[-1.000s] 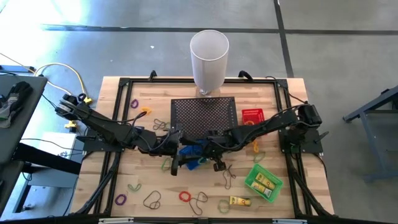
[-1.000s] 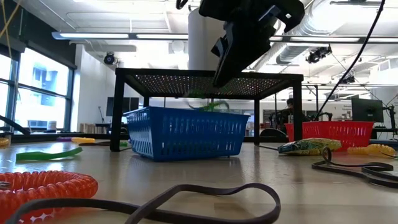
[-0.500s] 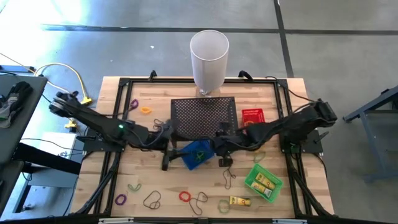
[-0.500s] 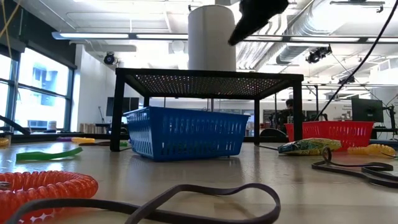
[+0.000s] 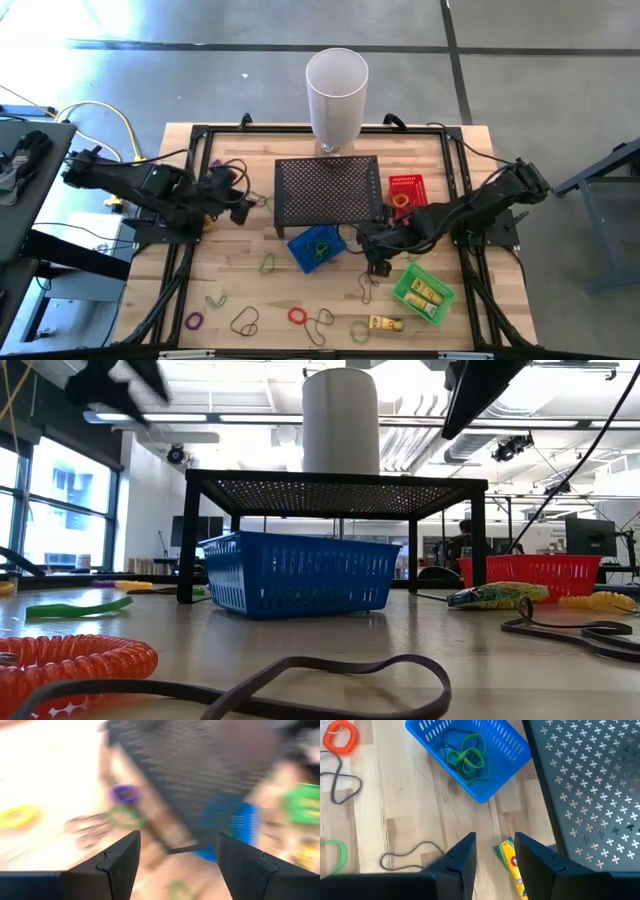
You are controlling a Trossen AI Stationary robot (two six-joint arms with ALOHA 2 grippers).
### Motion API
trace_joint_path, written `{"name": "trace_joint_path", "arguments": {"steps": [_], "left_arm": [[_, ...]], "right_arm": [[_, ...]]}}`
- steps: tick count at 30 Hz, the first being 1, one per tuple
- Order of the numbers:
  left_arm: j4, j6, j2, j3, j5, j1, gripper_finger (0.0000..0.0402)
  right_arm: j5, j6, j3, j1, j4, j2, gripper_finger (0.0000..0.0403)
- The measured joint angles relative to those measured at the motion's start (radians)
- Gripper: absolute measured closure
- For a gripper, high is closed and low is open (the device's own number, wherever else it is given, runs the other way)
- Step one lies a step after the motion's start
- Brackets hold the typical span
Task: Pick & Place Office Desk Supplies
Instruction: Put the yellow spring keychain into the red bin
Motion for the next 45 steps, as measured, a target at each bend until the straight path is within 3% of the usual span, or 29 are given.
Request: {"name": "trace_joint_path", "arguments": {"steps": [5,8,10,21,25,37,45], "left_arm": [[-0.223,-0.184,0.04,0.0,0.001,0.125,0.0161],[-0.28,-0.316,0.066,0.0,0.007,0.205,0.0161],[-0.28,-0.316,0.084,0.0,0.011,0.267,0.0161],[-0.27,0.11,0.23,0.0,0.255,0.803,0.0161],[-0.236,0.253,0.311,0.0,0.312,0.935,0.0161],[-0.092,0.475,0.579,0.0,0.403,1.037,0.0161],[-0.058,0.487,0.695,-0.001,0.427,1.048,0.0161]], "right_arm": [[0.0,0.001,0.0,0.003,0.001,0.0,0.0282],[0.0,0.004,0.0,0.002,0.004,0.0,0.0282],[0.0,0.009,0.0,0.002,0.005,0.0,0.0282],[-0.002,0.025,0.0,0.003,0.034,0.0,0.0282],[-0.002,0.054,0.0,0.019,0.034,0.0,0.0282],[-0.002,0.167,0.0,0.066,-0.02,0.0,0.0282],[-0.009,0.21,0.0,0.075,-0.047,0.0,0.0282]]}}
